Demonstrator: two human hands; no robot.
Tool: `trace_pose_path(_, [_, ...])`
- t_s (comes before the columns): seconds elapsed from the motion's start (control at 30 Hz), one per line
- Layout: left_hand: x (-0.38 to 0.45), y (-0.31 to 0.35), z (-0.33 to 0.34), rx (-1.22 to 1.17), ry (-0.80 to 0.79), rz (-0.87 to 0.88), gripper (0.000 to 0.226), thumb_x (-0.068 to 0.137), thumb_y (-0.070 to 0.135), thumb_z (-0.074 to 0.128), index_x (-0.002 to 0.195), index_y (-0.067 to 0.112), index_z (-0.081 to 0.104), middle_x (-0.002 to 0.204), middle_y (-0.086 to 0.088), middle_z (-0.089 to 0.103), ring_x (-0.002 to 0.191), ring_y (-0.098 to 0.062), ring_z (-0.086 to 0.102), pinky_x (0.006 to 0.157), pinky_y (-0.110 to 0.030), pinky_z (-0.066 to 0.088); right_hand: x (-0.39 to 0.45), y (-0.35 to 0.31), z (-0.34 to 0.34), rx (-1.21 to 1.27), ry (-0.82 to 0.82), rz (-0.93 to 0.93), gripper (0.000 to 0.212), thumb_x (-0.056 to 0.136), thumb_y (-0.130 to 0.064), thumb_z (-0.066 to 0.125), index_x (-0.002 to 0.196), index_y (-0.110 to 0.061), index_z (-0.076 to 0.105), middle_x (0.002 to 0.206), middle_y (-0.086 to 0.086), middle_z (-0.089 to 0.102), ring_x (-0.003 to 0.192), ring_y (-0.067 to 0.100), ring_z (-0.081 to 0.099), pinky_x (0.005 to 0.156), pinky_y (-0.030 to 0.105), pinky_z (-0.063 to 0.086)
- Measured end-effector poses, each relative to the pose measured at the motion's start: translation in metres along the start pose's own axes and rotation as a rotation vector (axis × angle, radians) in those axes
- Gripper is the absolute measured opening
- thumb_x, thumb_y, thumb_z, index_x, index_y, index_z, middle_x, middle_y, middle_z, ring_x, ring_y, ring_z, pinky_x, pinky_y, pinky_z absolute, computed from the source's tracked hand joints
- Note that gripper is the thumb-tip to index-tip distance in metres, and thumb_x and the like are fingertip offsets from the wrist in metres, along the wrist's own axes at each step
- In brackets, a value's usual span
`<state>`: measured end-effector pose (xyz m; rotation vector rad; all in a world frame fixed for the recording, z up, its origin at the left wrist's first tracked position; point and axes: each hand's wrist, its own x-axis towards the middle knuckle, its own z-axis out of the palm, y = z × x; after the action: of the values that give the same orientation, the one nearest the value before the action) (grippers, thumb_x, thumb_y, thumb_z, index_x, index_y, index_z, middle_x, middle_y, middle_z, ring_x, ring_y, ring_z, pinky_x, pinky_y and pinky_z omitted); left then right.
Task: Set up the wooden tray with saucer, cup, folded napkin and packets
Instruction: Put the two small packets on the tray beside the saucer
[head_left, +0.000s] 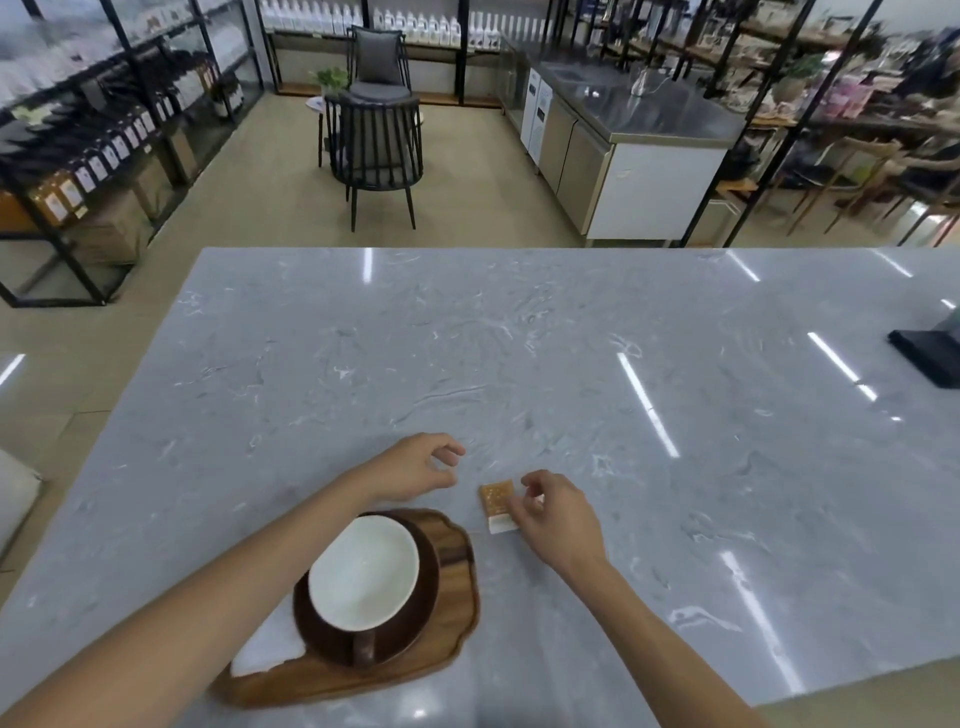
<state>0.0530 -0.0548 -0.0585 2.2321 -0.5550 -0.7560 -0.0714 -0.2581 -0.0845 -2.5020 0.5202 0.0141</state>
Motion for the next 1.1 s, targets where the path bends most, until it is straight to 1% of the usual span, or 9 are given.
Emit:
trace_pose_path(0.13, [0.022,0.013,0.016,-0.06,-0.051,-0.087,0.043,0.091,0.013,0.071,0.133,0.011,0.058,0.128,-0.009,0.064,0.106,-0.02,0.063,0.095,-0.032,0.051,0.014,-0.005,0.014,-0.14,-0.095,-0.045,0.06,0.08,-0.075,0.056,0.112,-0.024,0.061,0.11,-0.005,0.058,0.095,0.022,0.067,0.071,0.034,0.051])
trace_pose_path(0.23, [0.029,0.017,0.022,-0.092,-0.023,-0.106,0.042,0.091,0.008,0.071,0.131,0.005,0.059,0.128,-0.015,0.065,0.106,-0.023,0.064,0.099,-0.035,0.052,0.018,-0.008,0.022,-0.243,-0.07,-0.114,0.062,0.078,-0.076,0.053,0.108,-0.022,0.059,0.109,-0.003,0.058,0.09,0.026,0.068,0.064,0.034,0.043])
trace_pose_path(0.5, [0.031,0.025,0.028,-0.247,-0.049,-0.205,0.031,0.096,0.014,0.064,0.125,0.003,0.062,0.119,-0.019,0.07,0.097,-0.025,0.07,0.094,-0.037,0.056,0.019,-0.005,0.021,-0.196,-0.003,-0.263,0.036,0.095,-0.049,0.045,0.091,-0.021,0.067,0.093,0.0,0.068,0.082,0.028,0.068,0.06,0.033,0.044])
trace_pose_path(0.63, [0.022,0.038,0.029,-0.339,-0.126,-0.274,0.025,0.102,0.029,0.056,0.114,0.01,0.065,0.114,-0.015,0.074,0.089,-0.022,0.074,0.076,-0.025,0.059,0.017,0.002,0.012,-0.095,0.048,-0.37,0.026,0.1,-0.04,0.05,0.103,-0.027,0.072,0.091,0.0,0.071,0.079,0.025,0.068,0.062,0.035,0.048])
trace_pose_path(0.77, [0.012,0.047,0.028,-0.515,-0.111,-0.263,0.034,0.101,0.029,0.059,0.12,0.002,0.064,0.119,-0.021,0.072,0.104,-0.03,0.073,0.096,-0.037,0.058,0.009,0.006,0.0,0.012,0.111,-0.556,0.028,0.097,-0.025,0.063,0.122,-0.034,0.072,0.1,-0.002,0.073,0.071,0.021,0.071,0.056,0.035,0.056])
trace_pose_path(0.83, [0.007,0.048,0.027,-0.599,-0.096,-0.237,0.033,0.098,0.026,0.064,0.121,0.003,0.066,0.119,-0.021,0.072,0.109,-0.029,0.072,0.098,-0.037,0.057,0.008,0.009,-0.004,0.044,0.126,-0.6,0.035,0.094,-0.018,0.068,0.124,-0.035,0.071,0.111,-0.003,0.071,0.067,0.018,0.07,0.054,0.034,0.057])
trace_pose_path(0.9, [0.0,0.049,0.025,-0.691,-0.088,-0.21,0.031,0.095,0.023,0.069,0.12,0.007,0.069,0.118,-0.02,0.073,0.109,-0.028,0.072,0.092,-0.032,0.059,0.008,0.012,-0.008,0.095,0.126,-0.623,0.041,0.094,-0.012,0.069,0.127,-0.037,0.069,0.121,-0.005,0.068,0.072,0.014,0.071,0.059,0.033,0.059])
trace_pose_path(1.03, [-0.011,0.049,0.027,-0.836,-0.108,-0.192,0.032,0.092,0.021,0.072,0.122,0.009,0.07,0.113,-0.016,0.076,0.108,-0.027,0.073,0.086,-0.03,0.06,0.011,0.015,-0.017,0.31,0.076,-0.703,0.041,0.094,0.001,0.063,0.121,-0.029,0.072,0.13,-0.017,0.066,0.11,0.001,0.068,0.087,0.025,0.058])
trace_pose_path(1.1, [-0.016,0.051,0.03,-0.906,-0.094,-0.184,0.032,0.093,0.018,0.07,0.124,0.009,0.068,0.114,-0.017,0.076,0.108,-0.027,0.073,0.085,-0.03,0.061,0.011,0.014,-0.02,0.383,0.05,-0.704,0.04,0.094,0.005,0.061,0.117,-0.027,0.072,0.129,-0.028,0.064,0.116,-0.004,0.064,0.092,0.02,0.055])
